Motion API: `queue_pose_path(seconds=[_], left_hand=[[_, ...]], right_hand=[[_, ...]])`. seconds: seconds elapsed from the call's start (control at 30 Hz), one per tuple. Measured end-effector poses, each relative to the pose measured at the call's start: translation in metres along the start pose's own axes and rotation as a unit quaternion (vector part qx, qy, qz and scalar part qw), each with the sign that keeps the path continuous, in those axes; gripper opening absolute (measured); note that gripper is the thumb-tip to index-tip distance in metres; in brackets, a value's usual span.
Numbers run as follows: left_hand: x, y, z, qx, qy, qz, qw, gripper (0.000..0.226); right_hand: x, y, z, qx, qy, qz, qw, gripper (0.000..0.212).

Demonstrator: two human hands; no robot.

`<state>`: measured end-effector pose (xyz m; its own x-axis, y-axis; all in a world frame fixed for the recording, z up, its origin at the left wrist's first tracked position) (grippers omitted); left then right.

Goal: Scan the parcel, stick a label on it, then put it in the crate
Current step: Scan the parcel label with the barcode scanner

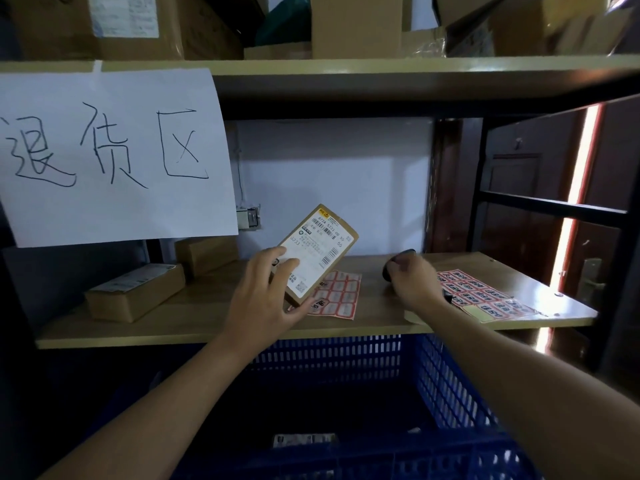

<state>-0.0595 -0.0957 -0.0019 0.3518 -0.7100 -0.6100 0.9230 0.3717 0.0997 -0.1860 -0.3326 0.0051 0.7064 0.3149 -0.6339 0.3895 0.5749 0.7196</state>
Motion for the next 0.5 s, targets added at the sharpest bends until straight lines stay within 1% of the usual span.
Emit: queue_pose_path(seconds=[0.03,0.07,0.13,0.17,0.23,0.3,0.4,0.5], left_hand=[[0.001,0.0,-0.002,0.002,-0.002,0.0,1.0,0.062],[0.002,-0.001,-0.003,0.004,-0.005,-0.003,1.0,0.061],[0.002,-0.003,-0.006,0.011,-0.019,-0.013,1.0,0.059],[0.002,-0.005,-0.007,0.014,-0.025,-0.018,0.999,0.058],[0.002,-0.009,-0.009,0.022,-0.033,-0.024,0.999,0.056],[0.004,-0.011,-0.011,0.032,-0.038,-0.02,0.999,0.053],[0.006,-0.011,-0.013,0.038,-0.039,-0.013,0.998,0.051],[0.007,-0.006,-0.013,0.037,-0.027,0.001,0.999,0.053]], right_hand=[[-0.004,-0.011,0.007,0.015,0.001,-0.088,0.996,0.042],[-0.007,-0.021,0.012,0.032,0.007,-0.148,0.988,0.049],[-0.009,-0.033,0.019,0.055,0.032,-0.214,0.975,0.058],[-0.007,-0.037,0.021,0.056,0.044,-0.224,0.972,0.059],[-0.003,-0.041,0.026,0.048,0.052,-0.224,0.972,0.052],[0.0,-0.039,0.025,0.04,0.048,-0.225,0.972,0.042],[0.002,-0.033,0.023,0.032,0.027,-0.233,0.972,0.04],[-0.003,-0.017,0.019,0.02,0.011,-0.167,0.986,0.038]])
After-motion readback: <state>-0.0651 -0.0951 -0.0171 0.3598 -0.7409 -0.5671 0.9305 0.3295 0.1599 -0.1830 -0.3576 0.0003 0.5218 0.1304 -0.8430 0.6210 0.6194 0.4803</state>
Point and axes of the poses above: each hand's wrist, its own z-axis towards the middle knuckle, its own x-axis out of the palm, y = z × x, the point moved 3 cm from there along z, towards the middle knuckle, and after that the axes turned 8 degrees about y, right-handed, at the moved point
